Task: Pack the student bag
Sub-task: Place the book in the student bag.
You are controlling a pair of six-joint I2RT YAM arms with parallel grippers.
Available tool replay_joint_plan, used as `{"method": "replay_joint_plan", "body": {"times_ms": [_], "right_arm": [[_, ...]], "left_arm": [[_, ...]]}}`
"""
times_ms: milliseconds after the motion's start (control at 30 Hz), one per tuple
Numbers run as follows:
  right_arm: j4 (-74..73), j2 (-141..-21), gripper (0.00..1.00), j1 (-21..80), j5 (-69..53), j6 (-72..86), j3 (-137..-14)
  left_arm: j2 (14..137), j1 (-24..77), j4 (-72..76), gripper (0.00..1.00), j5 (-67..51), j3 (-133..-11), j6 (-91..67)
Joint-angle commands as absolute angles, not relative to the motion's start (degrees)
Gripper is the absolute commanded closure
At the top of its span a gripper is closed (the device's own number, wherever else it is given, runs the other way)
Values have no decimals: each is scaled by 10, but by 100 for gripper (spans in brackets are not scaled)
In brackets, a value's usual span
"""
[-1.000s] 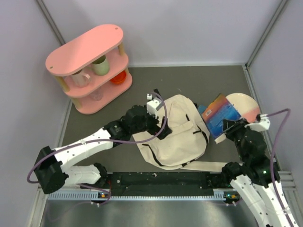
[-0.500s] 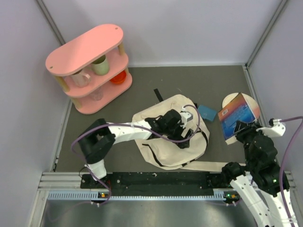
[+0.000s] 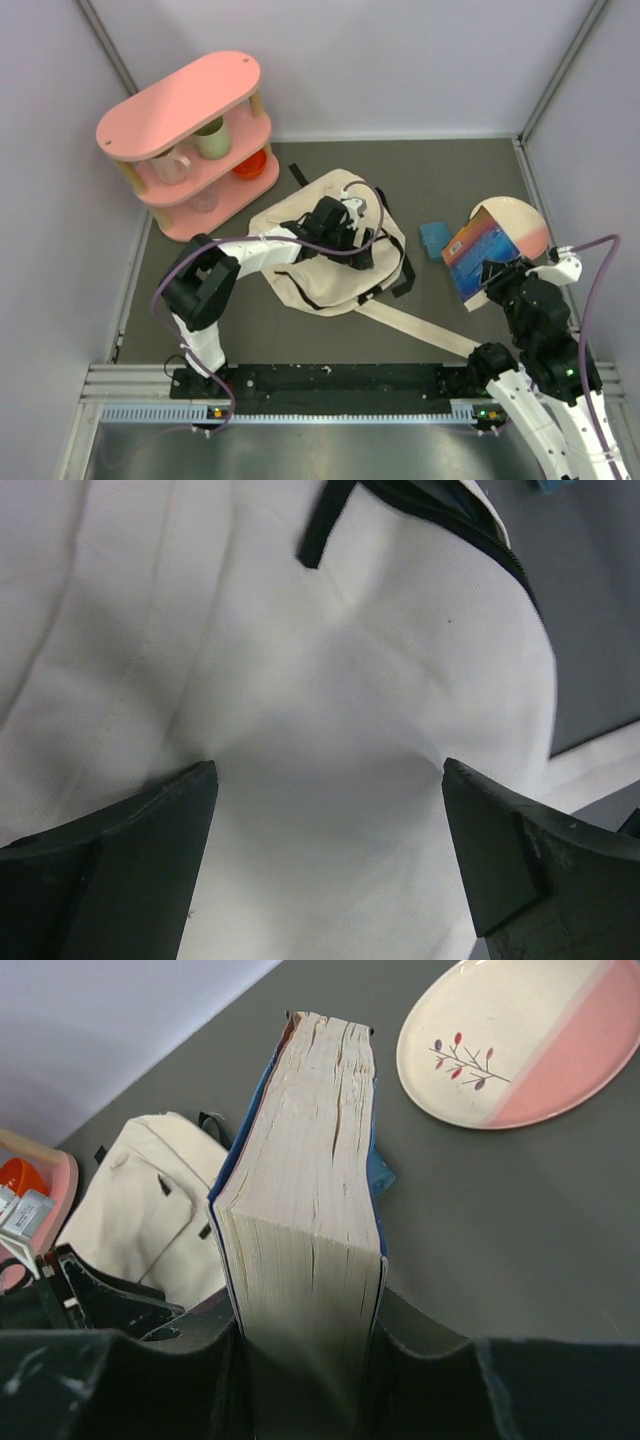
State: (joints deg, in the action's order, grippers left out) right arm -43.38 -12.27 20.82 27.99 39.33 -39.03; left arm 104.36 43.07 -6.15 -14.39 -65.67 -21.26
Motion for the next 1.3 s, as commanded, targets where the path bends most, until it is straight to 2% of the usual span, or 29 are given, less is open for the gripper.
{"method": "replay_joint_plan", "body": {"times_ms": [0, 333, 533, 1033, 1267], "right_arm": [[-331, -117, 100, 207, 275, 414, -409], [-332, -124, 100, 207, 257, 418, -401], [-332, -127, 100, 208, 247, 424, -399], [-332, -131, 100, 207, 233, 437, -386], [-332, -134, 100, 207, 231, 439, -384]], "left_arm": [[995, 448, -99, 3, -184, -655, -162], [915, 539, -112, 2, -103, -647, -95], [947, 562, -156, 2, -17, -640, -65], [973, 602, -167, 6, 51, -637, -36], [987, 613, -180, 14, 110, -643, -50]]}}
